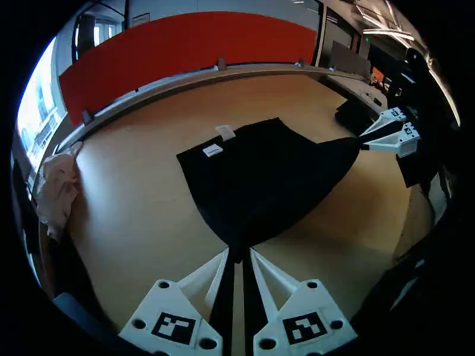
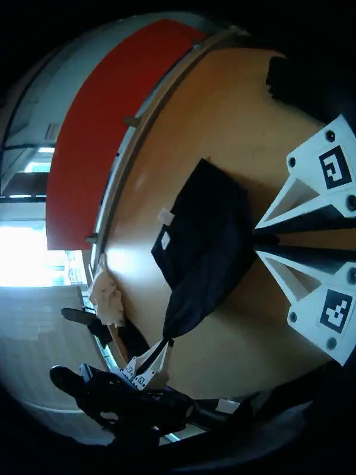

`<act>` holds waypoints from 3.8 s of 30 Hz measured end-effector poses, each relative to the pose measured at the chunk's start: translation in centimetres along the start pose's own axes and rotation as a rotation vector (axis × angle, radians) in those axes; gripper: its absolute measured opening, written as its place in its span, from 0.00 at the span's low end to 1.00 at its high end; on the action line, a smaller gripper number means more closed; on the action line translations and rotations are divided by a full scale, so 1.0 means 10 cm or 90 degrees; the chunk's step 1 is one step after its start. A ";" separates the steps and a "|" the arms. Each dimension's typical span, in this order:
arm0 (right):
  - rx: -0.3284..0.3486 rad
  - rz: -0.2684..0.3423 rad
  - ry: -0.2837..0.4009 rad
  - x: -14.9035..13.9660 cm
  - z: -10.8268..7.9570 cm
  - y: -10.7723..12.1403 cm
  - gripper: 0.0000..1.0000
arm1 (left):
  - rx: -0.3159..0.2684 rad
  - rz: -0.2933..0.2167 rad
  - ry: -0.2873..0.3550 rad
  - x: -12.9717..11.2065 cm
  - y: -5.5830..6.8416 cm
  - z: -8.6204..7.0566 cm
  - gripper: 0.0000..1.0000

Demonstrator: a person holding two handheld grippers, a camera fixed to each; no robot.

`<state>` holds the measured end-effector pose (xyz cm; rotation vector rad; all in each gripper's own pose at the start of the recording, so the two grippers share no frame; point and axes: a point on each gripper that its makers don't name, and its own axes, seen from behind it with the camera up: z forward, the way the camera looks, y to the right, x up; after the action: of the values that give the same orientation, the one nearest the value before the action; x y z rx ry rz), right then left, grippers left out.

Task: Fold towel

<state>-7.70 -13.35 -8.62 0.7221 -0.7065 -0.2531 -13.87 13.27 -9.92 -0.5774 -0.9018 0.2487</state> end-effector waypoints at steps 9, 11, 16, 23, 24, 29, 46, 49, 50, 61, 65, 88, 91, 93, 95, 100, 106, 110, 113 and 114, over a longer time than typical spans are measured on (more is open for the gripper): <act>-0.004 0.008 0.016 0.15 -0.21 -0.01 0.11 | -0.006 -0.012 0.013 0.17 0.06 -0.25 0.09; -0.004 0.006 0.016 0.15 -0.25 -0.02 0.12 | -0.007 -0.012 0.014 0.19 0.08 -0.29 0.09; -0.002 0.004 0.017 0.17 -0.33 -0.06 0.11 | -0.010 -0.013 0.016 0.21 0.11 -0.37 0.09; 0.003 0.007 0.018 0.18 -0.42 -0.10 0.11 | -0.012 -0.021 0.019 0.22 0.17 -0.47 0.09; 0.003 0.008 0.018 0.18 -0.44 -0.11 0.11 | -0.013 -0.021 0.020 0.22 0.18 -0.48 0.09; 0.004 0.007 0.022 0.22 -0.51 -0.13 0.11 | -0.017 -0.016 0.024 0.26 0.21 -0.56 0.09; 0.010 0.005 0.014 0.20 -0.57 -0.21 0.11 | -0.015 -0.008 0.025 0.26 0.22 -0.59 0.09; 0.012 0.007 0.012 0.19 -0.56 -0.22 0.11 | -0.014 -0.009 0.025 0.26 0.20 -0.57 0.09; 0.013 0.008 0.011 0.19 -0.55 -0.23 0.11 | -0.013 -0.009 0.025 0.26 0.20 -0.57 0.09; 0.015 0.002 -0.012 0.12 -0.39 -0.14 0.11 | -0.010 -0.010 0.023 0.32 0.11 -0.41 0.09; 0.011 0.003 -0.021 0.11 -0.27 -0.04 0.11 | -0.004 -0.010 0.022 0.36 0.05 -0.32 0.09; -0.019 0.027 -0.066 0.02 0.29 0.45 0.11 | 0.023 -0.020 0.002 0.51 -0.23 0.27 0.09; -0.019 0.029 -0.072 -0.02 0.33 0.48 0.11 | 0.023 -0.022 -0.001 0.50 -0.24 0.33 0.09; -0.019 0.029 -0.076 -0.04 0.35 0.50 0.11 | 0.024 -0.024 -0.002 0.49 -0.24 0.37 0.09; -0.019 0.029 -0.082 -0.08 0.37 0.51 0.11 | 0.024 -0.025 -0.004 0.48 -0.24 0.41 0.09; -0.022 0.037 -0.093 -0.15 0.45 0.56 0.11 | 0.025 -0.028 -0.007 0.46 -0.26 0.52 0.09; -0.027 0.050 -0.107 -0.23 0.55 0.61 0.11 | 0.028 -0.028 -0.015 0.42 -0.30 0.65 0.09; -0.029 0.057 -0.113 -0.25 0.63 0.64 0.11 | 0.034 -0.029 -0.019 0.41 -0.33 0.73 0.09; -0.031 0.062 -0.116 -0.25 0.68 0.68 0.11 | 0.038 -0.031 -0.019 0.41 -0.35 0.78 0.09; -0.032 0.063 -0.117 -0.25 0.69 0.69 0.11 | 0.040 -0.033 -0.019 0.41 -0.36 0.80 0.09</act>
<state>-14.33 -10.80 -1.51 0.6183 -0.9050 -0.2473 -17.89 15.07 -1.32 -0.4933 -0.9334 0.2391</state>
